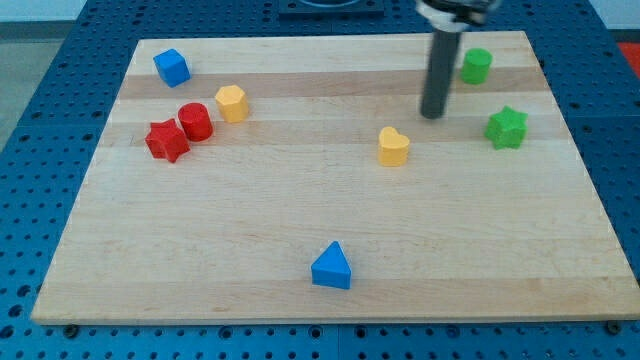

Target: Slide the yellow heart towards the yellow hexagon

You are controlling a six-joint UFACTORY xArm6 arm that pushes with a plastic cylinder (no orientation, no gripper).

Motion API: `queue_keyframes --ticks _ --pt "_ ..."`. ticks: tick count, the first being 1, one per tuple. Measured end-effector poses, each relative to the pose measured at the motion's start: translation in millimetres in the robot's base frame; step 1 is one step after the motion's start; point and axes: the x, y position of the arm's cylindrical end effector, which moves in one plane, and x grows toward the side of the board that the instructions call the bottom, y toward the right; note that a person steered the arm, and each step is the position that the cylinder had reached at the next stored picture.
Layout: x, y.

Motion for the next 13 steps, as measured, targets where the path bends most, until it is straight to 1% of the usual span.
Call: queue_keyframes --ticks 1,2,3,4,7,9,10,11,12,13 --pt "88 16" --pt "124 15" --pt "125 -24" --pt "81 -50" --pt "-9 -91" --pt "-13 -141" --pt "-14 -121" --pt "-3 -82" --pt "72 -85" --pt "55 -119"
